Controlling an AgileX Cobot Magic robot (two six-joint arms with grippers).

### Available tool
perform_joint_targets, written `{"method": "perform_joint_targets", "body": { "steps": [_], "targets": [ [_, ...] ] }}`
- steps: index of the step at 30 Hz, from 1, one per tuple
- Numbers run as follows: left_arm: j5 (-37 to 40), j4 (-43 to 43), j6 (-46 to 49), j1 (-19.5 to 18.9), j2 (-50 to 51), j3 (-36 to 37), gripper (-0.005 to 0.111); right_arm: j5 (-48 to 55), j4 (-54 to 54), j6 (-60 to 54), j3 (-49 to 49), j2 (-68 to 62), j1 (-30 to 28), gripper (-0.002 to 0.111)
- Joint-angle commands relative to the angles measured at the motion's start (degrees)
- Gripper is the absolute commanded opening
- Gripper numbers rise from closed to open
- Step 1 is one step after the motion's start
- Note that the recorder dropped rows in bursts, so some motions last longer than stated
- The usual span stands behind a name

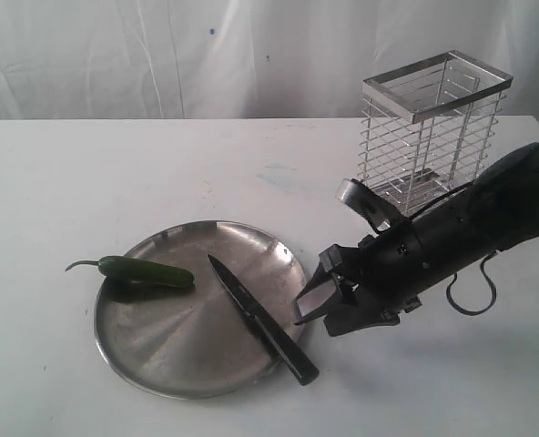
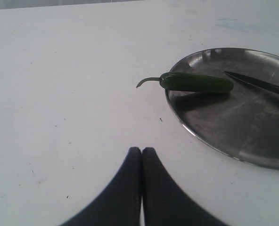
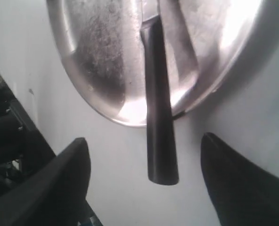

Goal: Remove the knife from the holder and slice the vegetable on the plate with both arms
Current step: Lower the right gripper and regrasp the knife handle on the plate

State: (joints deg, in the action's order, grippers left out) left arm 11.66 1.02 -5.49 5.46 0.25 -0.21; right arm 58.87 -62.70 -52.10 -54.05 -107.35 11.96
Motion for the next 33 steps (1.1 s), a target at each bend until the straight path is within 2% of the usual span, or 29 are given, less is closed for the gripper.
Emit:
{"method": "perform_joint_targets", "body": {
  "steps": [1,9,16,33],
  "targets": [
    [-0.1,0.1,0.0,-0.1,-0.2,0.2,0.000,2.7,-1.5,-1.7,-0.8,-1.3,0.3,0.063],
    [-0.1,0.1,0.0,-0.1,-0.2,0.2,0.000,3.8,0.6,-1.7,-0.8,-3.9,0.3,0.063],
    [-0.1,0.1,0.0,-0.1,-0.2,0.2,0.000,3.6,0.6,-1.7,-0.8,-5.3,2.9,0.063],
    [-0.1,0.1,0.0,-0.1,-0.2,0.2,0.000,2.8,-0.7,-1.6,-0.8,-8.2,3.0,0.063]
  ]
}}
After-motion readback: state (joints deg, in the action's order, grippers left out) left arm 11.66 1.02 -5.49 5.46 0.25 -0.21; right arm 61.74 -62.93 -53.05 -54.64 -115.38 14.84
